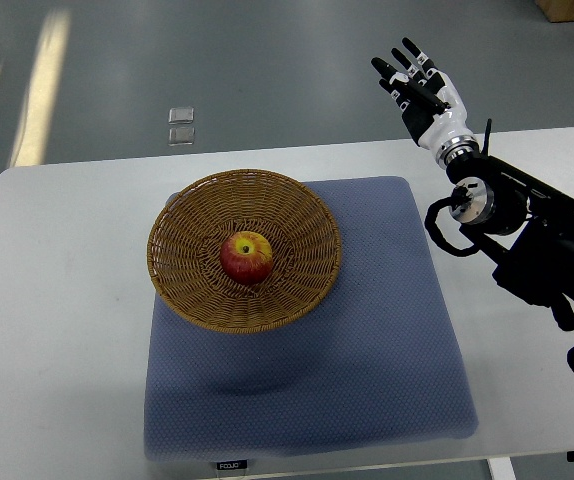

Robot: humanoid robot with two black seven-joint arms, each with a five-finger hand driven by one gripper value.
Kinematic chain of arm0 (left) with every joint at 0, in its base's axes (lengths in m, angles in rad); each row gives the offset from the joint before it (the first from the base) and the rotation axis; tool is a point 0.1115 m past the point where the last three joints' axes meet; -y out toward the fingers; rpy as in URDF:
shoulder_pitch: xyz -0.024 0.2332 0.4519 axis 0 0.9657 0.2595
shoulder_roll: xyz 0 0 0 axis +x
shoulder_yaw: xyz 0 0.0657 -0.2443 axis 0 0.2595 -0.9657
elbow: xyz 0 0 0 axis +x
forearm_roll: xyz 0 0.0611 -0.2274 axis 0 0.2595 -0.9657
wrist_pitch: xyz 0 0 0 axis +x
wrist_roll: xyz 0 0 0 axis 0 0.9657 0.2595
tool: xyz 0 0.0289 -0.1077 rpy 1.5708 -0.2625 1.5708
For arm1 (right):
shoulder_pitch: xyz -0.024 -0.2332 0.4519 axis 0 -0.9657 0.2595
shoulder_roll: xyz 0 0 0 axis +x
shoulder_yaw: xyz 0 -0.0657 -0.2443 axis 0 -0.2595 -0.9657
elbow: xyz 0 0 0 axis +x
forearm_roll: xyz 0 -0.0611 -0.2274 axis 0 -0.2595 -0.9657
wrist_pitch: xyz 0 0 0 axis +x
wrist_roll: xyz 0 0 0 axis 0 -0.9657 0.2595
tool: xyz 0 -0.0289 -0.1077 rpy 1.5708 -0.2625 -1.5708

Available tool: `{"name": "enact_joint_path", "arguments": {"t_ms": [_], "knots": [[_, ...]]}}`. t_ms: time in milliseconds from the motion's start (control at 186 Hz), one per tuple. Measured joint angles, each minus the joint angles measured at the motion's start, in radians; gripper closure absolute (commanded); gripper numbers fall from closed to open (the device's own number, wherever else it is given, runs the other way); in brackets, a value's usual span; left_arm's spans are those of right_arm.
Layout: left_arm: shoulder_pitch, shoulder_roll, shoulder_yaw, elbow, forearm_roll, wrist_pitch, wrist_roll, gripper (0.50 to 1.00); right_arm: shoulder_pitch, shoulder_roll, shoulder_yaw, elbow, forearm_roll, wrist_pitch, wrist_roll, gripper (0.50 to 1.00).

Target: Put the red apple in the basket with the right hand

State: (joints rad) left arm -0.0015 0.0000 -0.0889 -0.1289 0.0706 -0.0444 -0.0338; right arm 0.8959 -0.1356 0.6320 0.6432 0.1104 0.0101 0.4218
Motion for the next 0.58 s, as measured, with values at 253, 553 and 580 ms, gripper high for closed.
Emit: {"name": "enact_joint_path", "arguments": {"t_ms": [253,553,580], "knots": [[0.000,0.000,0.000,0.000,0.000,0.000,0.000,0.500,-0.015,0.001,0.000,-0.021,0.037,0.030,0.007,0.587],[0.000,0.000,0.000,0.000,0.000,0.000,0.000,0.500,-0.015,0.001,0.000,-0.034,0.035,0.030,0.014,0.587],[0.000,0.000,0.000,0.000,0.000,0.000,0.000,0.500,-0.015,0.001,0.000,-0.034,0.034,0.029,0.014,0.587]]}}
